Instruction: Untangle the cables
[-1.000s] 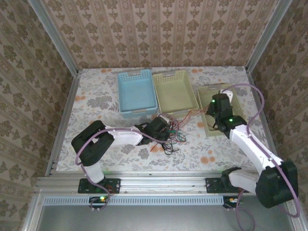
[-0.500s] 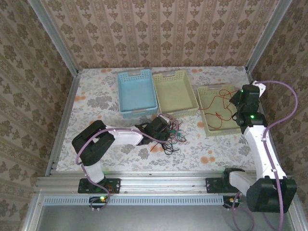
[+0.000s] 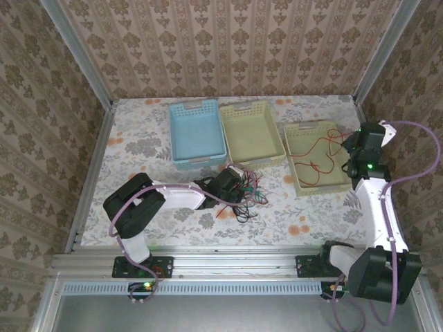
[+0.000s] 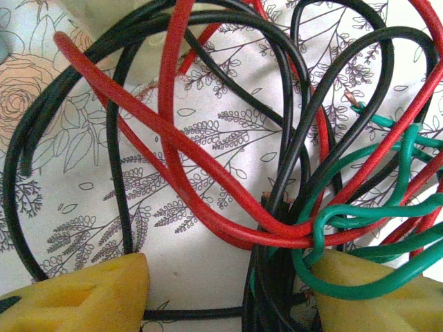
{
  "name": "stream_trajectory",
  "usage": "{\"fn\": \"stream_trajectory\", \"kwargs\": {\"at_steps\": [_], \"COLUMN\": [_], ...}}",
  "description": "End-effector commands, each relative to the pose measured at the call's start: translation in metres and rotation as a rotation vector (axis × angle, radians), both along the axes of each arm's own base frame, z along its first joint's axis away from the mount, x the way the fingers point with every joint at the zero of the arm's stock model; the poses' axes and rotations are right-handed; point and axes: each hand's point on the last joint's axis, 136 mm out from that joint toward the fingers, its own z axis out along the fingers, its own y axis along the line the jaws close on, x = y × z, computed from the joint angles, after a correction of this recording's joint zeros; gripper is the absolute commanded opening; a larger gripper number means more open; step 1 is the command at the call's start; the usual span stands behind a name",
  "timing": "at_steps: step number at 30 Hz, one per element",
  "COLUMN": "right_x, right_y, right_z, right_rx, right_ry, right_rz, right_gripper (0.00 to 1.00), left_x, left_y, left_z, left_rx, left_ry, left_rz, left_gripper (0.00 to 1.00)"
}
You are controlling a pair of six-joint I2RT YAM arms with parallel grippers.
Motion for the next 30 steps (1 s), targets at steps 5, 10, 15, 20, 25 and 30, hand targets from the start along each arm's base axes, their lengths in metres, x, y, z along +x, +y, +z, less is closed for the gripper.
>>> {"fn": "stream_trajectory", "kwargs": {"at_steps": [5, 10, 15, 20, 25, 30], "right_x": [-0.002, -0.004, -0.015, -0.025, -0.032, -0.03], "right_y": [0.008, 0.008, -0.004, -0.018, -0.03, -0.029], "right_z": [-0.018, -0.032, -0.033, -0.038, -0.039, -0.042], "right_rx": [0.103, 0.124, 0.121, 0.159, 0.174, 0.202], "right_ry": [-0.01, 0.02, 0.037, 0.054, 0.053, 0.061], "right_rz": [0.024, 0.012, -0.056, -0.126, -0.171, -0.172], "right_gripper": [0.0, 0.0, 0.0, 0.0, 0.0, 0.0], "left_x": [-0.016, -0.016, -0.016, -0.016, -0.015, -0.016], "left_y": [0.033, 0.031, 0.033, 0.033, 0.033, 0.033], "left_z": [-0.037, -0.036, -0.035, -0.035, -0.033, -0.032], "left_rx": [0.129, 0.125, 0.123, 0.123, 0.121, 0.116], "left_ry": [0.098, 0.095, 0.091, 0.093, 0.088, 0.089], "left_rz": [0.031, 0.026, 0.027, 0.027, 0.025, 0.022], "left_gripper": [0.64, 0.65, 0.65, 0.66, 0.66, 0.66]}}
